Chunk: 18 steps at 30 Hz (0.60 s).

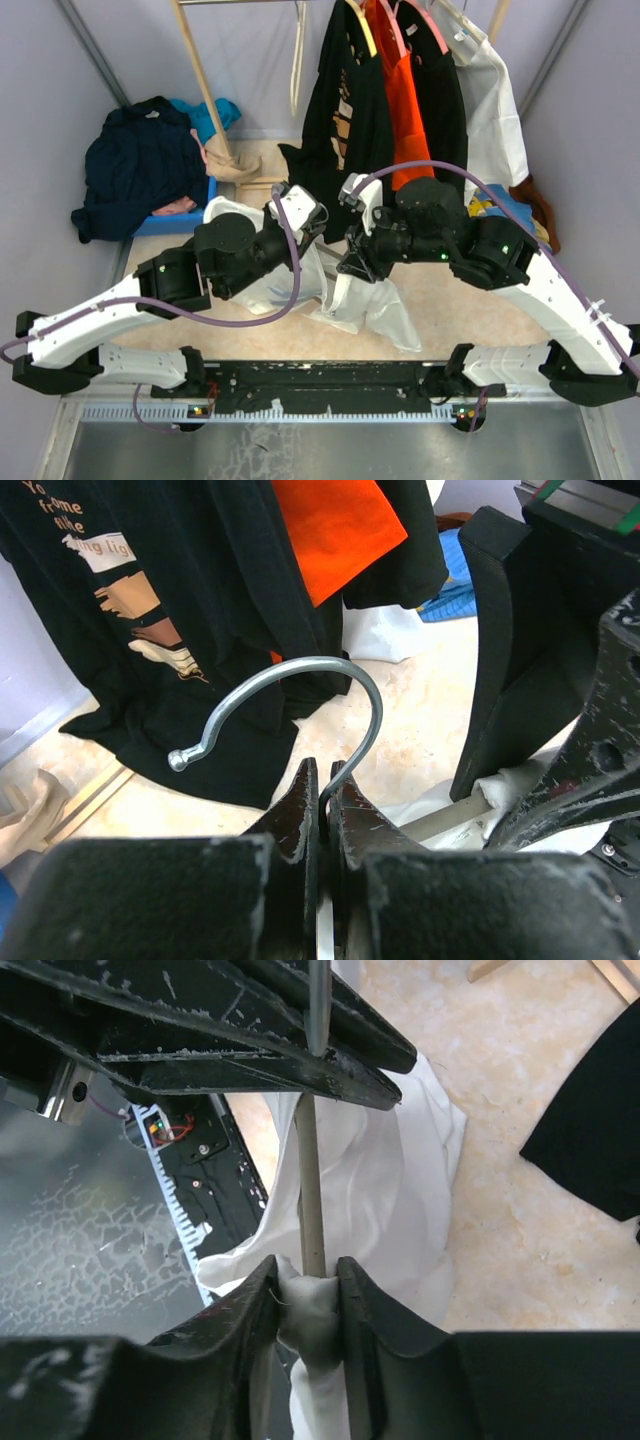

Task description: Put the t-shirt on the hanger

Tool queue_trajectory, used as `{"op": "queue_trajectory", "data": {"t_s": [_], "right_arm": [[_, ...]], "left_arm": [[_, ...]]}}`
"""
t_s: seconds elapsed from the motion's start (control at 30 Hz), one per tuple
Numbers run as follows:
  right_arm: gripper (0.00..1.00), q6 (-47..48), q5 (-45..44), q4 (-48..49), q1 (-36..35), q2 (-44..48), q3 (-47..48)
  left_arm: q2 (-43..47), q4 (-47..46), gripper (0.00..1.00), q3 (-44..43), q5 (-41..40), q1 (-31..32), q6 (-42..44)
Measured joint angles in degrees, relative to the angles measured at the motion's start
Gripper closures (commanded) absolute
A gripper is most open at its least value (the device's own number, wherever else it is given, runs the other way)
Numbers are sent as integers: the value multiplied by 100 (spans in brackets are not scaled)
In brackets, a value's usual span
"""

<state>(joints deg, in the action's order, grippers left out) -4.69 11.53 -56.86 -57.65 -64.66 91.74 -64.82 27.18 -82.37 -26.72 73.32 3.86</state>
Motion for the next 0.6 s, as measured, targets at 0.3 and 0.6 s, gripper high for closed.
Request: {"op": "queue_trajectory", "data": {"t_s": [0.3,0.6], "right_arm": [[100,52,46,-17,-15,-13,24],[100,-195,-295,-140,-35,-22,59]], "left_arm": [[61,-168,81,125,-39,0,2],[81,-354,47,232,-885,9,2]]}}
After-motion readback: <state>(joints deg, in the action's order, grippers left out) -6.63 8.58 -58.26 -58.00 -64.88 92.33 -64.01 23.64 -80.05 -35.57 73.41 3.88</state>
